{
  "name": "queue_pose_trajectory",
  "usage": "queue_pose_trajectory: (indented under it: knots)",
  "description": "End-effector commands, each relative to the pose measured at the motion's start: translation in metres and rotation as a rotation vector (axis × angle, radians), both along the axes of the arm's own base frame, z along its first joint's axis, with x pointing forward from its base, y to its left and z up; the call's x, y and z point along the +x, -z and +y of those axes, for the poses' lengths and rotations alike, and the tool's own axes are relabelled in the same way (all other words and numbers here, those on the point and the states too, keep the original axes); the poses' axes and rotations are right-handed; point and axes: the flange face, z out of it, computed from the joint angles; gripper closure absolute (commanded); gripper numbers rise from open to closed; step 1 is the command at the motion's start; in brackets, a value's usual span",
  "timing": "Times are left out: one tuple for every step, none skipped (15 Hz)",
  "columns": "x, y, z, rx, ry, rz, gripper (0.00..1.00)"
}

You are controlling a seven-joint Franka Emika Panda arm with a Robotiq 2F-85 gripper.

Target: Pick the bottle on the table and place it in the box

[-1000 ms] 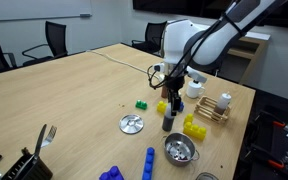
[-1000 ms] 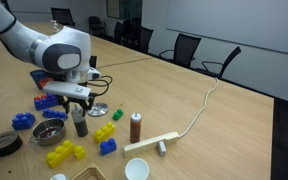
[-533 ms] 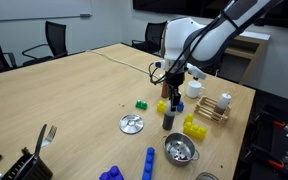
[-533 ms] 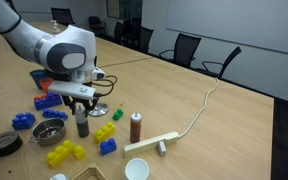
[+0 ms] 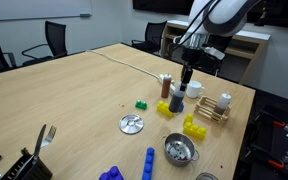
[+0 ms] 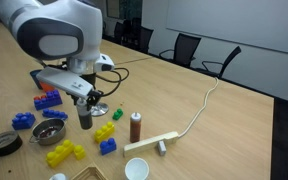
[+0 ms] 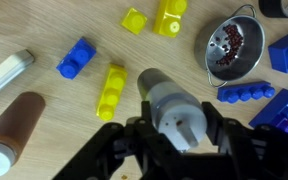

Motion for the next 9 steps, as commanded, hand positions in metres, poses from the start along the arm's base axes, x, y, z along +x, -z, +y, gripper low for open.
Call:
queue_pose_trajectory:
  knots:
    - [-0.034,-0.030,-0.042,0.036,0.183,-0.078,0.73]
    - [-0.042,-0.035,-0.056,0.030,0.235,-0.098,0.73]
    - [-0.050,-0.036,-0.070,0.022,0.285,-0.115,0.73]
    - [-0.058,-0.036,-0.082,0.008,0.327,-0.128,0.73]
    - [-0.066,-0.033,-0.091,-0.008,0.364,-0.137,0.73]
    - [-0.073,-0.030,-0.099,-0.019,0.397,-0.140,0.73]
    - [-0.079,-0.025,-0.105,-0.045,0.424,-0.142,0.73]
    - [-0.084,-0.020,-0.109,-0.070,0.449,-0.140,0.73]
    - [-0.089,-0.015,-0.114,-0.116,0.483,-0.138,0.73]
